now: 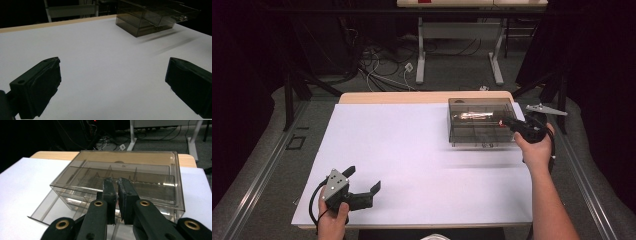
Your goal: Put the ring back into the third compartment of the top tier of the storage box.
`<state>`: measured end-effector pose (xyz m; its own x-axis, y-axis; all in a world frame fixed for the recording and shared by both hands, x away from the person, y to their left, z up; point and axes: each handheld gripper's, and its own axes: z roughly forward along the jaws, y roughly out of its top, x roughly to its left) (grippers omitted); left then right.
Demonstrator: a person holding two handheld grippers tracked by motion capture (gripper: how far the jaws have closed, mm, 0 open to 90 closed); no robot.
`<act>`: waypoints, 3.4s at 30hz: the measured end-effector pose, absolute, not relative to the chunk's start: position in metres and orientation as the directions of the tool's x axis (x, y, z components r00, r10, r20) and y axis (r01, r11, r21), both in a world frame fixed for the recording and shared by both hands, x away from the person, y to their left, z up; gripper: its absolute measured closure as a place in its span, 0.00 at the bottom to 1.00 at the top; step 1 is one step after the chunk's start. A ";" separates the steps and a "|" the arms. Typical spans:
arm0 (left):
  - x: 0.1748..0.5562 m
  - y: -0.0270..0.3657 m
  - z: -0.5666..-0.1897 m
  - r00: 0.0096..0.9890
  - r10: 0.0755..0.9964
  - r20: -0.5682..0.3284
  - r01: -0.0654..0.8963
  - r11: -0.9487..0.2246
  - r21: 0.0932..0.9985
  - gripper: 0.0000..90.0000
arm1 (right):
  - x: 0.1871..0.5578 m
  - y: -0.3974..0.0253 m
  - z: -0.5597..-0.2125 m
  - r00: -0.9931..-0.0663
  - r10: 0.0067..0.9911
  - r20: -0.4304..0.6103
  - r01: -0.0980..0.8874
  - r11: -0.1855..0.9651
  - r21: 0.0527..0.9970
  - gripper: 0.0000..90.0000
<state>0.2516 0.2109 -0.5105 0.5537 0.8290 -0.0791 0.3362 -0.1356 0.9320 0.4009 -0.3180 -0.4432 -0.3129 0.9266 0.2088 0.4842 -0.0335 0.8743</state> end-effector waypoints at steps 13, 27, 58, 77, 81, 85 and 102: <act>0.252 0.211 -0.511 0.554 0.829 -0.081 0.338 -0.135 0.931 0.00 | 0.404 -0.321 -0.448 -0.280 0.942 0.185 0.520 -0.013 0.854 0.95; 0.252 0.210 -0.511 0.555 0.828 -0.081 0.338 -0.136 0.931 0.00 | 0.409 -0.322 -0.458 -0.261 0.951 0.163 0.560 0.012 0.828 0.94; 0.252 0.210 -0.511 0.558 0.826 -0.080 0.338 -0.138 0.931 0.00 | 0.418 -0.323 -0.480 -0.236 0.962 0.138 0.617 0.039 0.786 0.88; 0.252 0.210 -0.511 0.560 0.825 -0.079 0.339 -0.141 0.930 0.00 | 0.417 -0.322 -0.477 -0.251 0.956 0.152 0.570 0.019 0.822 0.71; 0.252 0.210 -0.511 0.559 0.826 -0.074 0.337 -0.145 0.930 0.00 | 0.417 -0.321 -0.476 -0.264 0.954 0.143 0.556 0.029 0.831 0.66; 0.252 0.210 -0.511 0.558 0.826 -0.074 0.336 -0.143 0.931 0.00 | 0.417 -0.319 -0.475 -0.270 0.952 0.142 0.542 0.029 0.840 0.62; 0.252 0.209 -0.511 0.561 0.823 -0.086 0.341 -0.136 0.930 0.00 | 0.410 -0.293 -0.449 -0.407 0.913 0.041 0.417 0.146 0.897 0.32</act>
<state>0.2522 0.2093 -0.5110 0.5615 0.8231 -0.0856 0.3406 -0.1356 0.9304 0.4101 -0.2926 -0.4494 -0.4066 0.9127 0.0408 0.4173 0.1458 0.8970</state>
